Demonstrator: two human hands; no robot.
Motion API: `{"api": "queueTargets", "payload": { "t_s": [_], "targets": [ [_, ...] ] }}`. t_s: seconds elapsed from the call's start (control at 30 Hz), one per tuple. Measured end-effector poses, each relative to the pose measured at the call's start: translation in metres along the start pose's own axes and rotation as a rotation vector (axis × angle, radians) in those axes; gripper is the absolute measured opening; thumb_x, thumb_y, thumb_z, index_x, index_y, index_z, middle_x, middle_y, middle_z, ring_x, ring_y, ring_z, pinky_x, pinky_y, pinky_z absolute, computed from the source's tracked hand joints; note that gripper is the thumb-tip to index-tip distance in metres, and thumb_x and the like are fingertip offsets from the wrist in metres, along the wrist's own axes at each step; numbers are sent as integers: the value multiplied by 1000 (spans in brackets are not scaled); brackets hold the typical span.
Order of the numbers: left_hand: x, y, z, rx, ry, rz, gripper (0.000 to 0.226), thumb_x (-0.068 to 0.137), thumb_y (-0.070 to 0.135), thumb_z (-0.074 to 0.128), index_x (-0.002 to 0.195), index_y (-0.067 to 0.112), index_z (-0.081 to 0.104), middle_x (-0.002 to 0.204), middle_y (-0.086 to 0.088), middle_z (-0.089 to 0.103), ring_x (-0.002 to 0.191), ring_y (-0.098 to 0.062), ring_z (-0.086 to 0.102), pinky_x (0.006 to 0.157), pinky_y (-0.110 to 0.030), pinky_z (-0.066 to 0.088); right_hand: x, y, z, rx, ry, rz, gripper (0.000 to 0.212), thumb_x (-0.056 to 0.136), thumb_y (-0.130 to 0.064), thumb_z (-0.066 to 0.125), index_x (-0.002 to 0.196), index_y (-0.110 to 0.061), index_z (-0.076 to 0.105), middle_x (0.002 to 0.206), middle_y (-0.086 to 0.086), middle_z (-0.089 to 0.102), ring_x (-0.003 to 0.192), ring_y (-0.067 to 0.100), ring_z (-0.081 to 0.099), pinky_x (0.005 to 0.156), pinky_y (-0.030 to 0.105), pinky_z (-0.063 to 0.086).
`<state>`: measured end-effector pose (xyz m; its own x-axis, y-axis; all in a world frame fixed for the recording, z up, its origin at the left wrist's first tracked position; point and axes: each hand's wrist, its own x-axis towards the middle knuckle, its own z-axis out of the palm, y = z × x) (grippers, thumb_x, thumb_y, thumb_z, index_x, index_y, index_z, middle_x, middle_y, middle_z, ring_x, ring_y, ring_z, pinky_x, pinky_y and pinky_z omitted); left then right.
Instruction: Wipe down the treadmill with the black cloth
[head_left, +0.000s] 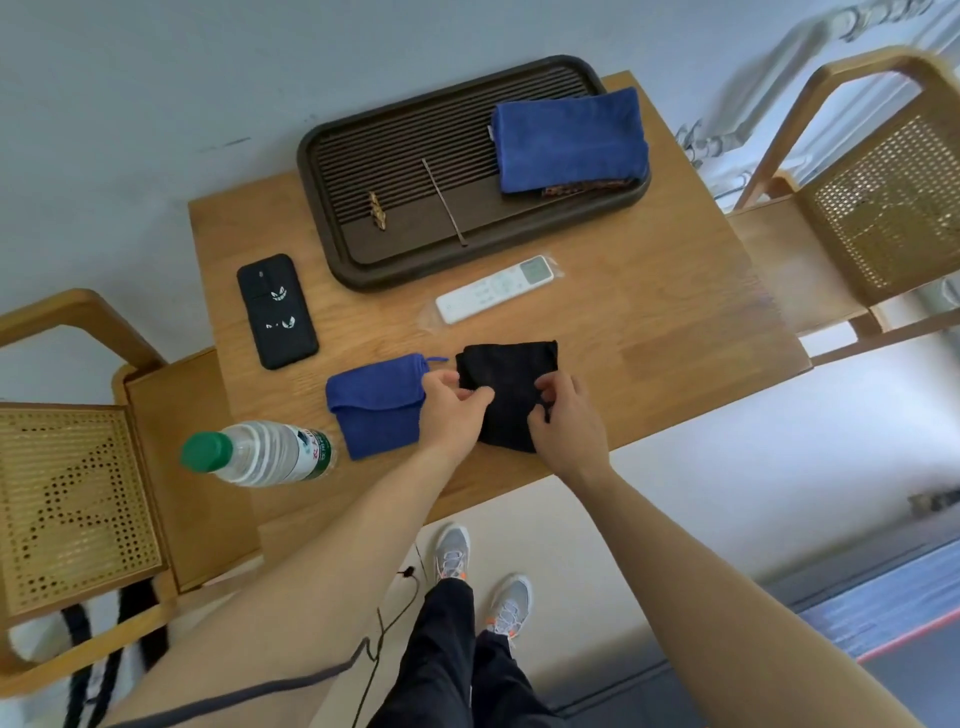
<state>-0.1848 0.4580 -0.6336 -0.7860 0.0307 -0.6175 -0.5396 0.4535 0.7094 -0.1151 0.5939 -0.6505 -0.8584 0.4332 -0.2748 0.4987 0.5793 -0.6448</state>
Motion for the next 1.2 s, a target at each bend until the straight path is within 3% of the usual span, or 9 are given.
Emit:
{"api": "queueTargets", "payload": {
  "t_s": [0.13,0.27,0.43,0.6,0.7,0.8,0.97,1.1,1.2],
  "targets": [
    [-2,-14,6,-51,-85,55,62,87,16,72,134,23,32,117,0,60,102,-14,61,70,-19,43,-3,4,12,55,-156,-17,56,87,7,51,138,-15,52,137,2,52,122,18,53,101,36,50],
    [-4,-33,9,94,-152,135,75,85,19,76,139,25,26,124,-4,56,109,-18,61,77,-20,46,7,9,12,49,-223,8,61,86,9,53,142,-17,50,139,1,48,123,18,51,102,35,50],
    [-2,-37,3,507,47,135,54,88,44,70,129,22,44,99,4,67,93,-16,63,58,-26,38,15,9,13,-20,-341,7,61,89,-7,53,146,-28,46,141,1,38,128,24,43,106,44,46],
    [0,-41,-7,630,-33,106,37,86,46,71,110,23,55,96,5,65,86,-15,62,60,-30,43,16,2,18,-159,-390,-28,64,91,-19,53,151,-33,37,140,3,31,131,26,30,110,41,37],
    [-2,-37,-5,871,123,418,33,85,36,74,104,26,49,99,5,58,88,-16,57,60,-30,41,17,0,23,-283,-363,-126,66,90,-23,53,153,-32,33,139,3,32,129,27,31,106,42,40],
    [10,-34,1,1060,156,675,37,86,25,70,121,22,58,118,0,55,107,-21,53,78,-33,46,27,-6,25,-339,-341,-189,67,91,-24,52,154,-31,32,139,4,33,126,29,33,104,42,41],
    [31,-16,-5,1151,165,613,41,89,31,65,128,20,59,128,0,56,119,-23,51,95,-38,42,53,-31,24,-396,-374,-194,68,91,-25,50,156,-29,28,145,5,31,129,33,31,108,42,34],
    [22,5,-21,1113,-81,518,45,95,35,58,138,22,54,135,-1,55,124,-26,50,91,-42,47,54,-47,7,-380,-513,-115,68,93,-27,50,157,-26,25,154,8,27,138,36,26,114,47,30],
    [9,37,-45,1060,-194,481,48,95,39,58,141,24,52,134,-1,57,120,-24,54,89,-42,52,51,-66,-27,-395,-450,-129,66,94,-29,52,156,-23,28,156,10,32,140,36,29,114,47,31]
  ]
}}
